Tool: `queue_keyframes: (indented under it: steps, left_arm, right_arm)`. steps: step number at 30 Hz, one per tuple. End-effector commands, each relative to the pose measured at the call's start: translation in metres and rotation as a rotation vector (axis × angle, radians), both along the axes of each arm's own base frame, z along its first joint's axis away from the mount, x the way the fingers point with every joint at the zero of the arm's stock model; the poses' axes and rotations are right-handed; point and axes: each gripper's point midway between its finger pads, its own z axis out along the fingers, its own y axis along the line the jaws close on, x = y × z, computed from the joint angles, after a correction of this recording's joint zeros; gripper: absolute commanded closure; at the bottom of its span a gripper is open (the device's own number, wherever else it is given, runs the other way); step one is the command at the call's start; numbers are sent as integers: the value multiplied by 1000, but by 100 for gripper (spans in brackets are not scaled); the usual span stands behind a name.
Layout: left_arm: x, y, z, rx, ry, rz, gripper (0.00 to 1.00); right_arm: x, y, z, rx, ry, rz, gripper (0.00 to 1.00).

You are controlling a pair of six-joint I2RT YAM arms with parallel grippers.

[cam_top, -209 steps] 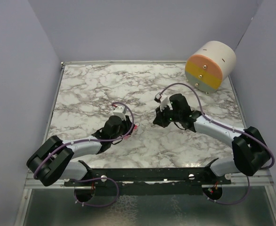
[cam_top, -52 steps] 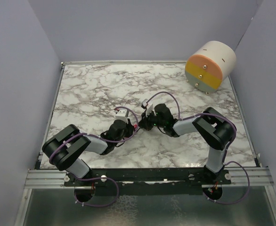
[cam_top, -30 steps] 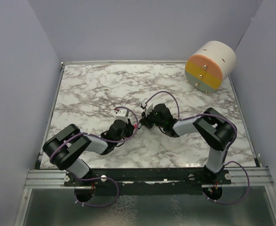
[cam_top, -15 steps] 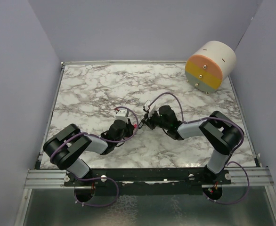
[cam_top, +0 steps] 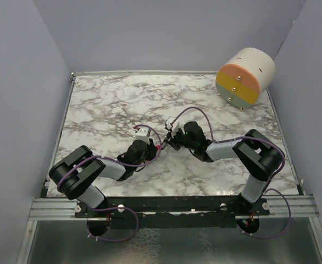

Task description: Put the keys on the keyring

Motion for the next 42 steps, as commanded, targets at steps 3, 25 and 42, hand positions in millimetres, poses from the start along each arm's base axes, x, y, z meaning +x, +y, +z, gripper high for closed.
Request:
queue_keyframes:
  steps: [3,25,42]
  left_arm:
    - [-19,26,-15,125,67,5,63]
    - [-37,6,4,170,80,-147,56]
    - [-35,10,8,274,110,-78,77]
  right_arm:
    - [17,-30,18,16,-37,-224,99]
    - [4,-64,61,118,-25,-359,99]
    - [1,-61,63,144,-17,-344,99]
